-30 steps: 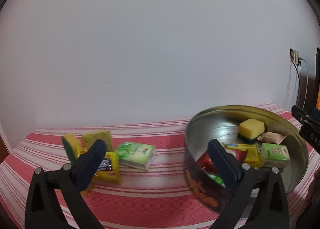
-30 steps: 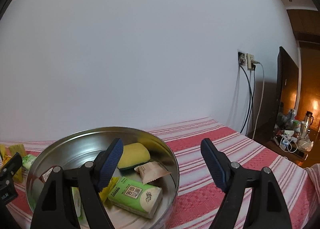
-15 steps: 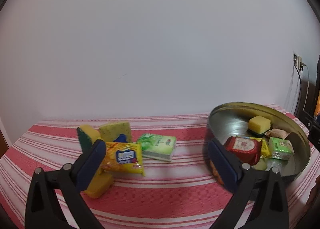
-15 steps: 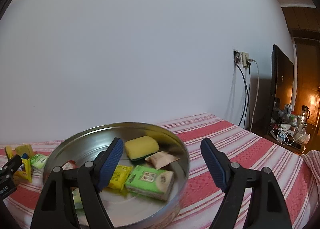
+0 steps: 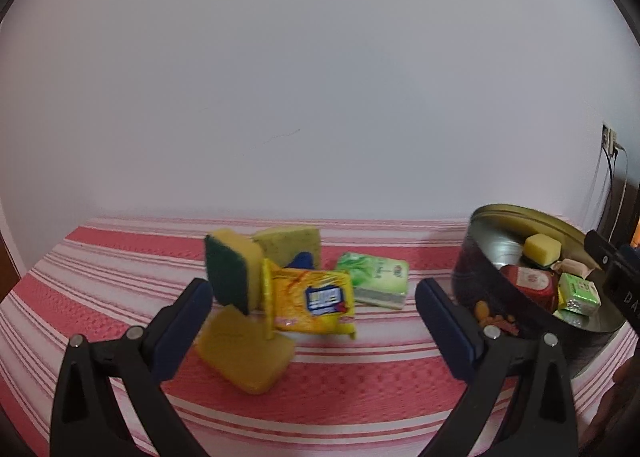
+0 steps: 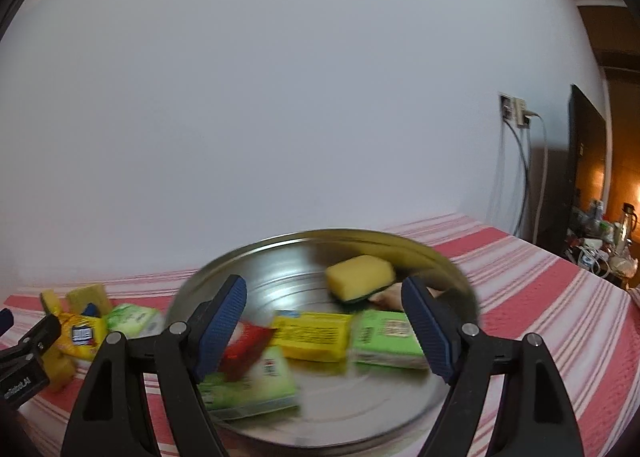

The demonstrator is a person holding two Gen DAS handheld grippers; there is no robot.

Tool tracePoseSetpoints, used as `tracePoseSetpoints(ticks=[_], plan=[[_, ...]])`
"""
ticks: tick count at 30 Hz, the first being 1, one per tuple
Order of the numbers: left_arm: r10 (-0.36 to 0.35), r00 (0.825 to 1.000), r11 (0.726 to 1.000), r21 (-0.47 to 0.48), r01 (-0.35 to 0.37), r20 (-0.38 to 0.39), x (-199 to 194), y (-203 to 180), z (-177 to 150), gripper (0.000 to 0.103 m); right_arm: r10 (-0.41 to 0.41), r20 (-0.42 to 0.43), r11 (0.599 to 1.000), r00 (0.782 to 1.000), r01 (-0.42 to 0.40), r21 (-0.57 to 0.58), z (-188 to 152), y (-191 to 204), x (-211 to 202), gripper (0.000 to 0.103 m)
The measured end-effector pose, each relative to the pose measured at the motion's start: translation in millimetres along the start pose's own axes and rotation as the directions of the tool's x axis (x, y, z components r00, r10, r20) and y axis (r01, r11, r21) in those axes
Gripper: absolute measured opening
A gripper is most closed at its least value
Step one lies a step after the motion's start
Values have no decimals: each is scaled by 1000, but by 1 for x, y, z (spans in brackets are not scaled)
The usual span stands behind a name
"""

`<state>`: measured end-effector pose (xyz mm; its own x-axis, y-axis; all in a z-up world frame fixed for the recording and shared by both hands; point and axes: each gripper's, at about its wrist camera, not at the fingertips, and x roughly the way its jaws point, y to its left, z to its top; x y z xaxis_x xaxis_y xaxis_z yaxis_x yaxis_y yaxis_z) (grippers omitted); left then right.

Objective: Organize objects
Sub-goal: 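Move both tools back from the tin toward the remaining items, then close the left tool on a plain yellow sponge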

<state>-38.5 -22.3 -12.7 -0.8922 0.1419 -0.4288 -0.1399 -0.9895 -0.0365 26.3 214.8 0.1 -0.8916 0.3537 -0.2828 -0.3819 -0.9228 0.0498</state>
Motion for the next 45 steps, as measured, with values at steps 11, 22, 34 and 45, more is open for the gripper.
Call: tracePoseSetpoints(ticks=[11, 22, 34, 45], plan=[[-17, 995, 1000, -16, 16, -94, 15, 64, -2, 103, 103, -28, 993, 994, -104, -62, -6, 56, -3, 82], [-21, 953, 1000, -12, 18, -303, 49, 80, -10, 103, 205, -131, 977, 970, -210, -25, -12, 87, 12, 82], [-88, 874, 993, 25, 113, -479, 84, 69, -21, 103, 302, -236, 947, 923, -319, -34, -20, 120, 30, 82], [-112, 899, 993, -13, 117, -422, 73, 79, -16, 52, 356, -298, 922, 886, -384, -42, -24, 145, 37, 82]])
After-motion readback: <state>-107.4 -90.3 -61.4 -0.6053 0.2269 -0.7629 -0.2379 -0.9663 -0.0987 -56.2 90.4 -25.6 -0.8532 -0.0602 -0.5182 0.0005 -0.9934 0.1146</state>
